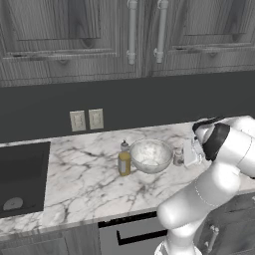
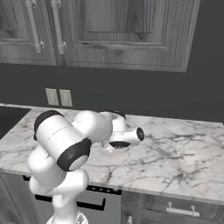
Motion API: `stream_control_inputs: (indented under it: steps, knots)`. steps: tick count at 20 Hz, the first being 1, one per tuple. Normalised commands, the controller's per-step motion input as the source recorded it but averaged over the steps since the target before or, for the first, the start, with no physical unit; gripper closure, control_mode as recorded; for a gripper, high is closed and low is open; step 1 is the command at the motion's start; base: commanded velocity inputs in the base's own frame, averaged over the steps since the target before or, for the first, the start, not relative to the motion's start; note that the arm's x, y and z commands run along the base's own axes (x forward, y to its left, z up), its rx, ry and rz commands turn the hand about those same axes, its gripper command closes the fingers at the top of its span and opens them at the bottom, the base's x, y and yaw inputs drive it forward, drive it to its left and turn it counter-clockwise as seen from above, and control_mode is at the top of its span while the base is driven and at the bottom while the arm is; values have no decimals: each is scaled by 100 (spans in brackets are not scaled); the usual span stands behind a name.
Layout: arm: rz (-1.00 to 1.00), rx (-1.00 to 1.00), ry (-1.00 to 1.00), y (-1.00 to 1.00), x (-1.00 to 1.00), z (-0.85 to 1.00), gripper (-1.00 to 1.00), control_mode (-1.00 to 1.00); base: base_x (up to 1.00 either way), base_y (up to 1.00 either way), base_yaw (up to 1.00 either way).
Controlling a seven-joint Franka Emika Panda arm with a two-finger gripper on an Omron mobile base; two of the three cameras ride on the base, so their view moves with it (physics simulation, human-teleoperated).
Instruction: Retrieve the bottle and the shaker from the cabinet and place them next to the mixing bowl on the counter. Then add garlic from the fridge to the mixing bowl.
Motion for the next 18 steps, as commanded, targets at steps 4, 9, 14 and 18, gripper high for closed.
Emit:
stream_control_inputs:
  steps: [4,9,14,18]
  knots:
    - [0,0,0,19,8,-11,100,-100,0,0,0]
    - [0,0,0,8,20,0,100,-100,0,0,0]
    - [0,0,0,11,9,-9,100,-100,0,0,0]
    - [0,0,0,7,3,-27,100,-100,0,0,0]
